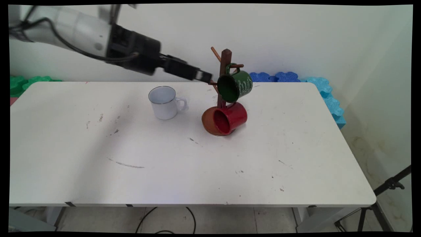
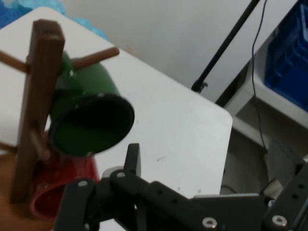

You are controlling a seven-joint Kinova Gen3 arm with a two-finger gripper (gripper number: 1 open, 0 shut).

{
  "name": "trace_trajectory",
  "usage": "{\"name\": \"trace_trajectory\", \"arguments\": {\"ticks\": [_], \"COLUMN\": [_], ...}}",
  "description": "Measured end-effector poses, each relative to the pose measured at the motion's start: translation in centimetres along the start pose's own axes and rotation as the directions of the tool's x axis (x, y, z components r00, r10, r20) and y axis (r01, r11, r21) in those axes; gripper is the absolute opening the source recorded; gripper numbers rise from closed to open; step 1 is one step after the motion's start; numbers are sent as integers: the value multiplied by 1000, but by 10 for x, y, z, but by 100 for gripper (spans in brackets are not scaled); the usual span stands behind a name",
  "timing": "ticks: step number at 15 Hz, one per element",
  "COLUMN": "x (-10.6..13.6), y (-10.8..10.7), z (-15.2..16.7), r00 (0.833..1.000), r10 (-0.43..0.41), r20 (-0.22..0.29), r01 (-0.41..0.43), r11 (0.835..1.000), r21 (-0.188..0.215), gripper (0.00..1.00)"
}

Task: Pick up the green mug from the rack

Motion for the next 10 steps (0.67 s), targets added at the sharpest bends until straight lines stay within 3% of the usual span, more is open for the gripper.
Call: {"name": "trace_trajectory", "arguments": {"ticks": [6,10], "x": [-8,-22], "y": [3,2], "z": [52,77], "r00": [998,995], "r10": [-56,-83], "r20": [-33,-51], "r01": [57,87], "r11": [998,994], "r21": [25,67], "gripper": [100,100]}}
